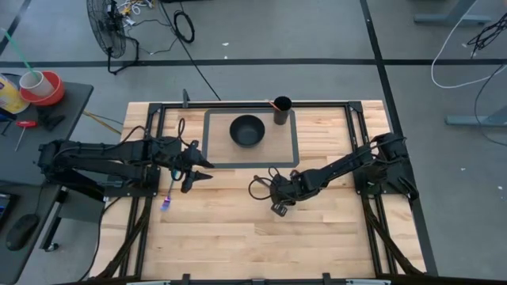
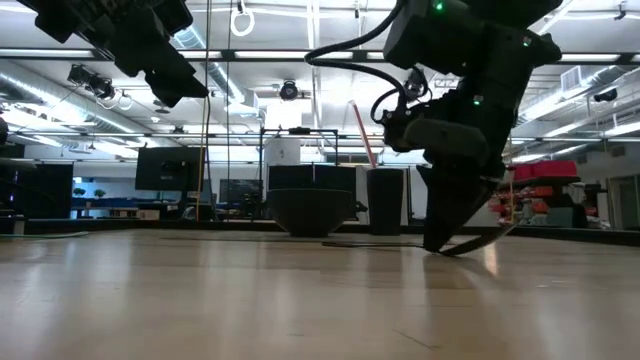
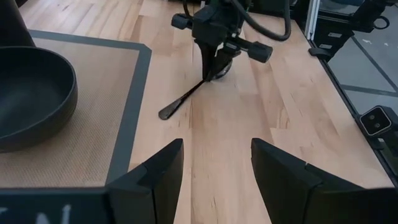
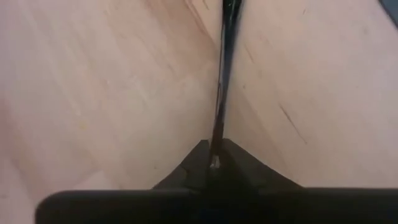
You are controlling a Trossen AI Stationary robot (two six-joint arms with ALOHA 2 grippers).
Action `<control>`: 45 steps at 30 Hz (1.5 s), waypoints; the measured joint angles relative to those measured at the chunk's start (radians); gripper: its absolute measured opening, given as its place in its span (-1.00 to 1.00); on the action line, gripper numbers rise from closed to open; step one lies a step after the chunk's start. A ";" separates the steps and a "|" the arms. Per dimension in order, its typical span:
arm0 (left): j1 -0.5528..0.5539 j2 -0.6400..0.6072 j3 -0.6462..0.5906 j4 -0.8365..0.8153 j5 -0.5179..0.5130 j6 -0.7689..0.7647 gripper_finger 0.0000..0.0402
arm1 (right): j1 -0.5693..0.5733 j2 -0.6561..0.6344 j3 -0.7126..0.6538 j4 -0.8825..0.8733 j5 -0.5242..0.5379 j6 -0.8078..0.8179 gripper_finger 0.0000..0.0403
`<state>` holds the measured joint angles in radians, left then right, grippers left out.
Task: Pick & Place Utensil
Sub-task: Put the black spoon into the black bowl
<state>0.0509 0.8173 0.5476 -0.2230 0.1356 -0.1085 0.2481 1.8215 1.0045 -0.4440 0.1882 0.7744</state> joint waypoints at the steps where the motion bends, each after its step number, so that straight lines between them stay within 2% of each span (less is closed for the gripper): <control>1: 0.000 0.000 0.000 0.000 0.000 0.000 -0.03 | 0.000 0.001 -0.001 0.007 0.003 -0.005 -0.76; 6: 0.000 0.000 0.000 0.000 0.000 0.003 -0.03 | 0.000 0.002 -0.003 0.042 0.009 -0.028 -0.57; 9: 0.000 0.000 0.000 -0.001 0.000 0.015 -0.03 | -0.001 0.004 -0.003 0.052 0.079 -0.032 -0.54; 13: 0.000 0.000 0.000 0.000 0.000 0.016 -0.03 | -0.004 0.007 -0.003 0.071 0.127 -0.068 -0.58; 27: 0.000 0.000 0.000 0.022 -0.009 0.052 -0.03 | -0.018 0.079 0.002 0.116 0.113 -0.162 -0.76; 34: 0.000 0.000 0.000 0.128 -0.011 0.122 -0.03 | -0.017 0.076 -0.002 0.154 0.137 -0.161 -0.95; 38: 0.004 -0.011 -0.077 0.240 -0.012 0.148 -0.03 | -0.019 0.054 -0.004 0.182 0.166 -0.154 -0.94; 45: 0.104 -0.028 -0.206 0.544 -0.025 0.110 -0.03 | -0.031 -0.036 -0.005 0.256 0.348 -0.165 -0.94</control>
<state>0.1547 0.7893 0.3415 0.3205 0.1109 0.0013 0.2175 1.7857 0.9993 -0.1884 0.5362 0.6092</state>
